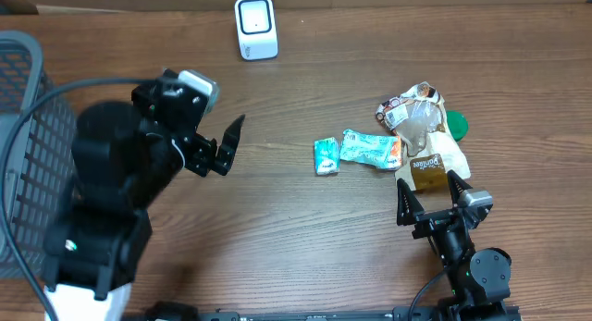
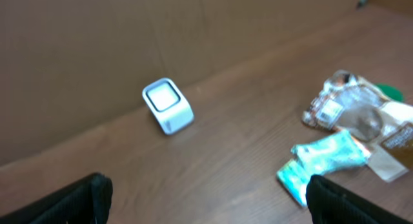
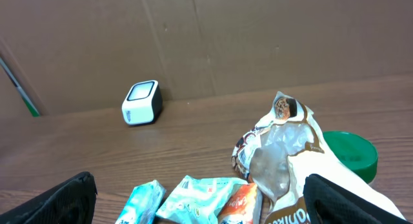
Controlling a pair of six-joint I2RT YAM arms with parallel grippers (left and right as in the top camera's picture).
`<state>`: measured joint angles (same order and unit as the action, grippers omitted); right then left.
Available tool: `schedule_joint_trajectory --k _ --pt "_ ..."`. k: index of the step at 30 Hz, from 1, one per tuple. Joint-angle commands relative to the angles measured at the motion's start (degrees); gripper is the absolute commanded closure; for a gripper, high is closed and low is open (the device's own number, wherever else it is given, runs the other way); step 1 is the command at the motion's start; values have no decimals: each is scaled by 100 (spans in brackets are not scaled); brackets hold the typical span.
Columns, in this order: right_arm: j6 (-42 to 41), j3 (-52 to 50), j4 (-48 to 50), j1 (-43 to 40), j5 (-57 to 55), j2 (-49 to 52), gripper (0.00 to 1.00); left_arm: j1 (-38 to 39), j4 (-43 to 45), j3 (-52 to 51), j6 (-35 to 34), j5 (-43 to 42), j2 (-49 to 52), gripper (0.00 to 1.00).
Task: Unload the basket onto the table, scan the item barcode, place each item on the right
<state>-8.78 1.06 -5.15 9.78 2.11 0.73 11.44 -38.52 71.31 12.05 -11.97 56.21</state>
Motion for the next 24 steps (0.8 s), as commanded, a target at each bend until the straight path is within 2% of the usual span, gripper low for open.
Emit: schedule_joint_trajectory --k 1,6,10,15,24 --pt "17 -59 37 -24 -55 -57 0 -72 964 -1436 107 -94 -940 0" --pt "17 -59 37 -24 -55 -57 0 -103 2645 -3257 105 -98 -2013 0" --pt "17 -59 37 -24 -55 -57 0 -140 3488 -4507 116 -90 -2811 0" --pt "17 -59 37 -24 -55 -57 0 -140 3777 -5560 129 122 -3764 0" --pt "17 -59 37 -24 -55 -57 0 -321 3834 -6520 127 492 -5038 0"
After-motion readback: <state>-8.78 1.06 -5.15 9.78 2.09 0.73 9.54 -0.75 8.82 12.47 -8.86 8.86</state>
